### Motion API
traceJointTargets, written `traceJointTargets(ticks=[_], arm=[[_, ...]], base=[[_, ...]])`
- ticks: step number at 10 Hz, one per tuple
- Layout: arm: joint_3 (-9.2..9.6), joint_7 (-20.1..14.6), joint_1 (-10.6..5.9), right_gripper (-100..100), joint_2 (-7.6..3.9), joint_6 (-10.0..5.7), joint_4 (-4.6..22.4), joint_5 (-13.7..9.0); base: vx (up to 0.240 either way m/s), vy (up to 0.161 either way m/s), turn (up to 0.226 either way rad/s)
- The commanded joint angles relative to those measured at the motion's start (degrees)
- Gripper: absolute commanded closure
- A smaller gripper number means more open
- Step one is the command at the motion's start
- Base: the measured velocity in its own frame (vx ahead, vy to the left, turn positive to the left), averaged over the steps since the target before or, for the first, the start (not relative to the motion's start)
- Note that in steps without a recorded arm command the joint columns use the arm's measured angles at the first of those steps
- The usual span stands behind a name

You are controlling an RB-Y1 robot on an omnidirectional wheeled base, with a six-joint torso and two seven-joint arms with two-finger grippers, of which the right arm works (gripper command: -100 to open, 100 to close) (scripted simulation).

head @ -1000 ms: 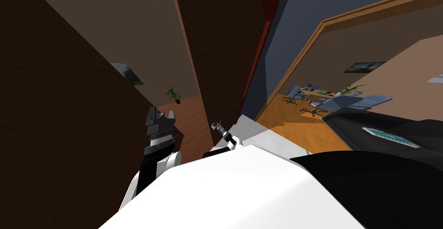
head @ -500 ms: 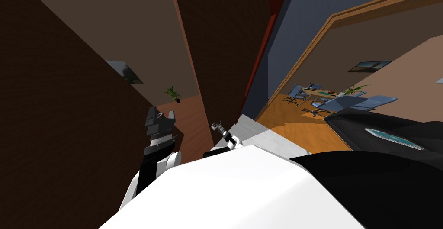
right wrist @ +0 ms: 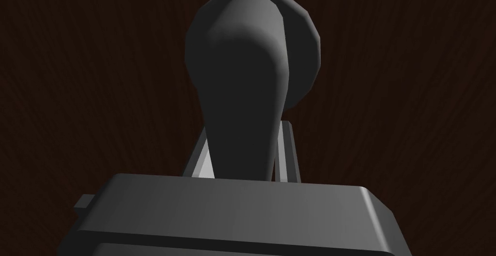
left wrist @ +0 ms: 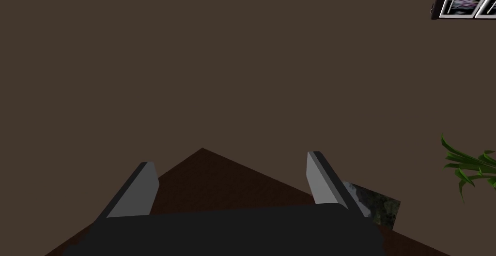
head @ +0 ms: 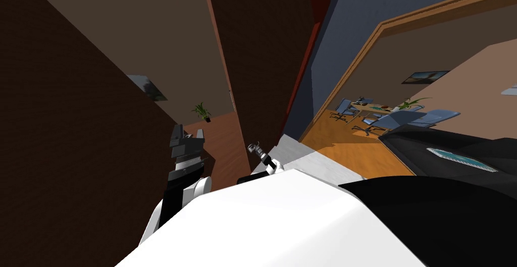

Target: Push the door open

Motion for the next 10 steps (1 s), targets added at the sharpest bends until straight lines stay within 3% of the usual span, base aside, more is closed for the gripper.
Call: traceJointTargets(ticks=[1,2,3,10], arm=[[-1.37,0.5,-0.45,100,-0.55,-0.17,-0.69,-0.67],[-1.37,0.5,-0.45,100,-0.55,-0.17,0.14,-0.67],[-1.37,0.5,-0.45,100,-0.55,-0.17,-0.69,-0.67],[-5.88,2.76,-0.41,100,-1.28,0.12,-0.26,-2.87]], base=[[0.125,0.174,-0.046],[0.099,0.128,-0.019],[0.068,0.047,-0.004],[0.124,0.123,-0.047]])
